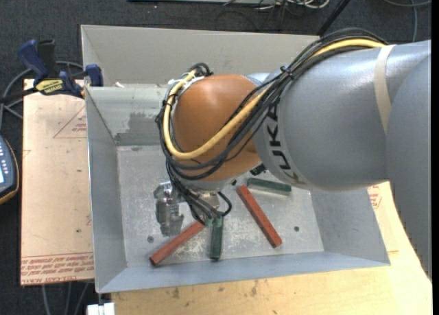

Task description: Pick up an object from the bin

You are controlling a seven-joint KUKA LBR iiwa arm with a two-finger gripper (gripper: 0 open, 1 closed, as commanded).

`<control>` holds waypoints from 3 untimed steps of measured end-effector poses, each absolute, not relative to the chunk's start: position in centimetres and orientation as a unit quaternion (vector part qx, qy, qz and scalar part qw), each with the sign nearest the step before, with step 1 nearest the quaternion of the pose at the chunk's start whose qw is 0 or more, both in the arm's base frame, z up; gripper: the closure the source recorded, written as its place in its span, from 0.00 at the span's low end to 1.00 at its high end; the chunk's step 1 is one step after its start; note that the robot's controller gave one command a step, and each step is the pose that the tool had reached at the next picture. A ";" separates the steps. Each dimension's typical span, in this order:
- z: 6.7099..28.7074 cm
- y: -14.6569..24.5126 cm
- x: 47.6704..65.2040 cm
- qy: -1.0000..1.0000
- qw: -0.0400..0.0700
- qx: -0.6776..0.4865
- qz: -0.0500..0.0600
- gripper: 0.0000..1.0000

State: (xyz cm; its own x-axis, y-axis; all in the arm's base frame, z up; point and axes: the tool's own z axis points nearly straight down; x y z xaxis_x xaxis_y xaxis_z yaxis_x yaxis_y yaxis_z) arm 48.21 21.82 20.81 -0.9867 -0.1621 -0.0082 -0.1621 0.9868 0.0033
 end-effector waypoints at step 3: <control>6.8 18.3 50.2 0.949 0.001 -0.316 0.000 0.00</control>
Offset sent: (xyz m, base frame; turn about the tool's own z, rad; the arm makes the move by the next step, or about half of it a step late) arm 0.0000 0.0000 0.0000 0.0000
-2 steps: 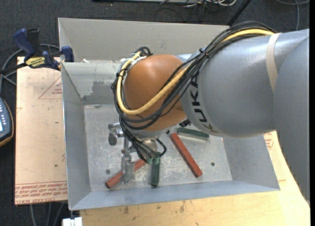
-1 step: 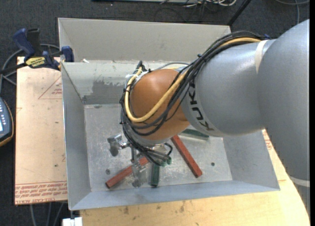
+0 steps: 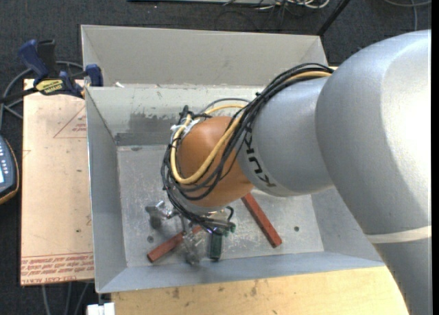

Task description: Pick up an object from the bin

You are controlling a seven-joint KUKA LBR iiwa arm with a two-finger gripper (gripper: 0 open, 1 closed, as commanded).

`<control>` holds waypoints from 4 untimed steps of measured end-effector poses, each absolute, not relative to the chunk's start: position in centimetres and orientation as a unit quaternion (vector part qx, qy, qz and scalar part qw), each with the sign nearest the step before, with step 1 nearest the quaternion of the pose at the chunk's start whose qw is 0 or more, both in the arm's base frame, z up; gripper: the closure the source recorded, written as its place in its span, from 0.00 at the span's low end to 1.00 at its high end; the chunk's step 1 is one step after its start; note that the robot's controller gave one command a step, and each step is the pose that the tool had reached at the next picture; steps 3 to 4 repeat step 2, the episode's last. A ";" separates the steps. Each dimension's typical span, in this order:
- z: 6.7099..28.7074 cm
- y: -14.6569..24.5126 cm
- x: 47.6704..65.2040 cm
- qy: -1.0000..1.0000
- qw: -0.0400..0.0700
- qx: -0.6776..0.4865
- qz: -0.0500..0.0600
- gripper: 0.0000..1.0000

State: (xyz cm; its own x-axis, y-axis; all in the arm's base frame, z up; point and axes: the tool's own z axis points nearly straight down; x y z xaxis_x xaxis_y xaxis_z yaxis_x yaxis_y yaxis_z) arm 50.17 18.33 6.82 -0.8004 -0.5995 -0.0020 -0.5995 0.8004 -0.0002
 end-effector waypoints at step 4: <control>21.8 18.3 52.2 0.948 0.006 -0.317 0.000 1.00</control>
Offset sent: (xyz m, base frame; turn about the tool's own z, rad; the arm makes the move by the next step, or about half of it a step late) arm 0.0000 0.0000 0.0000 0.0000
